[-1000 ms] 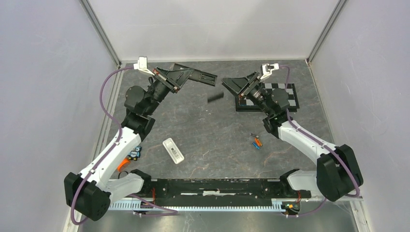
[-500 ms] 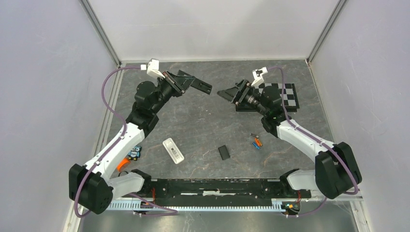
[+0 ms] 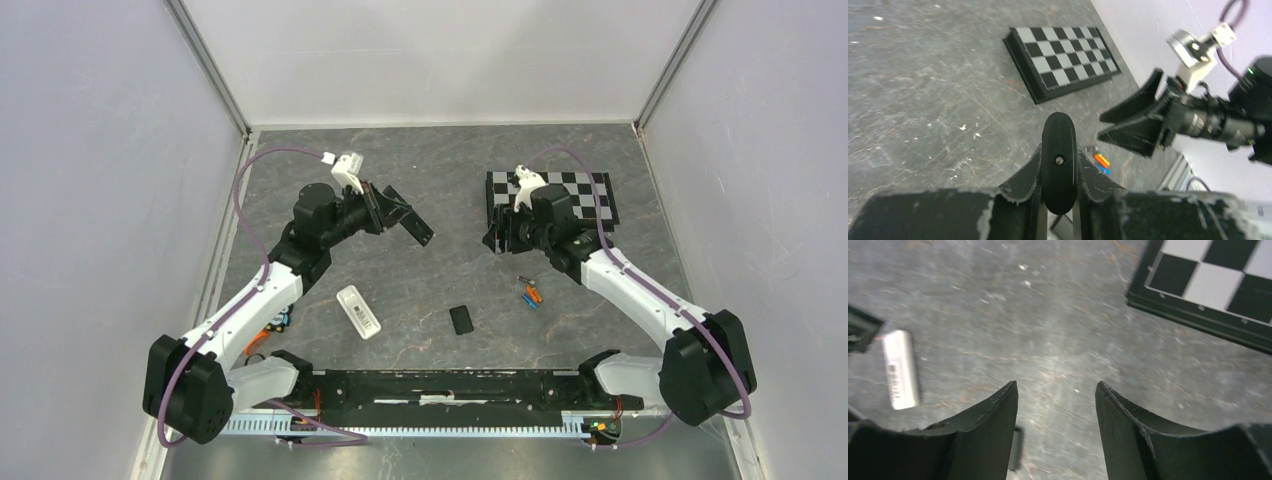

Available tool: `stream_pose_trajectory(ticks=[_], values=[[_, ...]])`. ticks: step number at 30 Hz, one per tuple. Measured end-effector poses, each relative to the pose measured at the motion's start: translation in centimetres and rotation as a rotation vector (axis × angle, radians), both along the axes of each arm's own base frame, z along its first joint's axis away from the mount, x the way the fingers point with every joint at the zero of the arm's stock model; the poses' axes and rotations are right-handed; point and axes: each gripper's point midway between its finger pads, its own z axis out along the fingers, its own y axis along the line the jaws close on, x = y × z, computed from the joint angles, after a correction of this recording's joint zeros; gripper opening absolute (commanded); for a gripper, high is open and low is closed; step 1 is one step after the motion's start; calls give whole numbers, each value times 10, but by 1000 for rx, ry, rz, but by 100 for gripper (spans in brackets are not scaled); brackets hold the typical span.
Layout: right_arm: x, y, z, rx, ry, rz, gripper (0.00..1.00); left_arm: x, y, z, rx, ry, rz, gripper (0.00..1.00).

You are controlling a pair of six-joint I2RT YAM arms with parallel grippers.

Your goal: Load the batteries into the remote control

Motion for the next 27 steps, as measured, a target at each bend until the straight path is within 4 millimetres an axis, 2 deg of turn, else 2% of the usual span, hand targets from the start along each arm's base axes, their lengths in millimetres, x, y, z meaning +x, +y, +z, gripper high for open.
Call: stream_pose_trajectory(ticks=[2, 3, 6, 8, 9, 13, 16, 21, 25, 27], values=[[-4, -11, -10, -71, 13, -8, 66, -9, -6, -1, 15, -17, -74, 2], [-7, -13, -12, -91, 15, 18, 71, -14, -10, -1, 20, -24, -115, 2], [-23, 4, -1, -42, -17, 185, 84, -31, -21, -1, 20, -39, -244, 2], [-37, 24, 20, 49, -75, 315, 94, -42, -29, -1, 14, -39, -331, 2], [-46, 37, 39, 118, -129, 393, 96, -49, -33, 0, 5, -37, -389, 2], [-73, 73, 102, 309, -304, 602, 96, -65, -45, 11, -32, -53, -537, 2], [-92, 94, 120, 378, -343, 717, 92, -75, -49, 23, -64, -96, -611, 2], [-105, 115, 115, 407, -289, 806, 76, -85, -54, 50, -122, -172, -692, 2], [-112, 121, 117, 445, -259, 835, 58, -89, -55, 67, -157, -215, -723, 2], [-114, 122, 125, 469, -275, 849, 45, -91, -56, 74, -178, -229, -731, 2]])
